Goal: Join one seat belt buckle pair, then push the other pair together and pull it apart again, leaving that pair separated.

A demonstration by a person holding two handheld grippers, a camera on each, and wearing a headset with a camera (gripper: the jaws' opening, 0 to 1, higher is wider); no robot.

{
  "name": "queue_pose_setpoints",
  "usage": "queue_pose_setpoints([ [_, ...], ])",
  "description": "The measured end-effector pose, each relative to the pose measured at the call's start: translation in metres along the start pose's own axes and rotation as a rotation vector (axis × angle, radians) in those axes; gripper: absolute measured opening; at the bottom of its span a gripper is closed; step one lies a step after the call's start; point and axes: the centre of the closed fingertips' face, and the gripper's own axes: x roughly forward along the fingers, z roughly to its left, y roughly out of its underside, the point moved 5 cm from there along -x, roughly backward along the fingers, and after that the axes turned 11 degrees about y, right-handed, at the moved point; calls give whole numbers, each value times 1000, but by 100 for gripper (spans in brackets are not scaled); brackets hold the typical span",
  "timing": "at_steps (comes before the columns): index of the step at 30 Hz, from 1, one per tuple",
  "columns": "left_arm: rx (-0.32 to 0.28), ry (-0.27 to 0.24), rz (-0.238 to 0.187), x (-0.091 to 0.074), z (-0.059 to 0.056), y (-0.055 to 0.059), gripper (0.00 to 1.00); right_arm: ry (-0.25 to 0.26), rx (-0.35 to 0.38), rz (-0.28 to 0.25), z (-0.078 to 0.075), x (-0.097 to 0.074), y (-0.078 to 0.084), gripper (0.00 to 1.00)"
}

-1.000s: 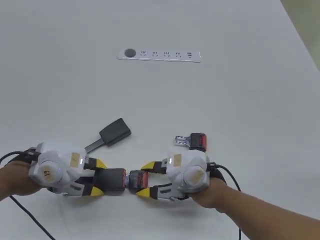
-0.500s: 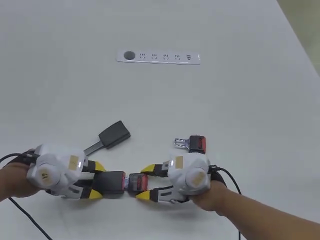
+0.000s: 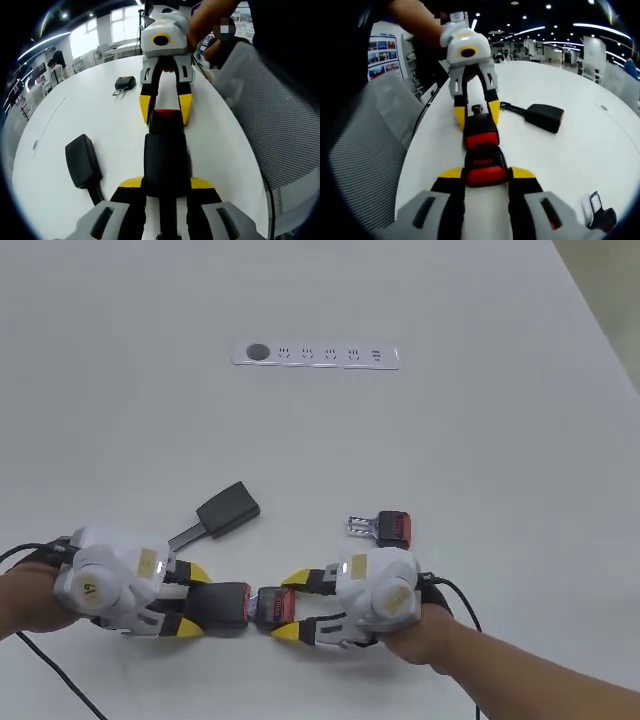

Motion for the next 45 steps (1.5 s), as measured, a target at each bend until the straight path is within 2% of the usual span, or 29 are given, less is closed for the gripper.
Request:
queue_pose_setpoints([
  [14, -13, -4, -13, -2, -2, 3, 32, 3, 10, -13, 0, -1, 0, 32],
  [18, -27, 2, 2, -2, 0, 2, 32, -2, 8, -16, 0, 0, 0, 33],
  [22, -8, 7, 28, -1, 1, 4, 33, 3, 1, -7, 1, 1, -3, 35],
  [25, -35, -14, 36, 1, 2, 3, 34, 30, -10, 31, 3, 2, -4, 38],
  [26, -29, -26, 42, 2, 2, 1, 35, 53, 9, 38, 2, 3, -6, 46],
  [27, -40, -58, 38, 2, 4, 0, 37, 48, 16, 26, 2, 3, -9, 57],
  [28, -51, -76, 33, 3, 3, -1, 43, 70, 71, -20, 0, 2, -16, 67],
  [29, -72, -74, 18, 3, 1, -3, 49, 92, 89, -32, -4, 1, -18, 76],
  [30, -76, -75, 3, 3, 0, -5, 57, 107, 87, -44, -8, -3, -20, 77],
  [32, -111, -119, -40, -2, 4, -9, 66, 122, 88, -47, -12, -6, -23, 76],
  [34, -147, -164, -79, -9, 9, -14, 72, 142, 86, -48, -17, -11, -25, 79],
  [35, -150, -171, -99, -12, 10, -17, 74, 174, 70, -43, -22, -15, -26, 79],
  [36, -152, -171, -106, -16, 12, -17, 76, 182, 70, -45, -25, -17, -26, 79],
  [38, -148, -197, -117, -22, 16, -21, 78, 189, 106, -66, -30, -23, -29, 79],
  [40, -163, -213, -137, -28, 19, -25, 78, 200, 108, -74, -35, -29, -29, 80],
  [43, -175, -241, -154, -34, 25, -28, 78, 219, 96, -64, -46, -41, -27, 81],
  [45, -184, -256, -161, -37, 30, -28, 78, 237, 89, -35, -53, -49, -22, 82],
])
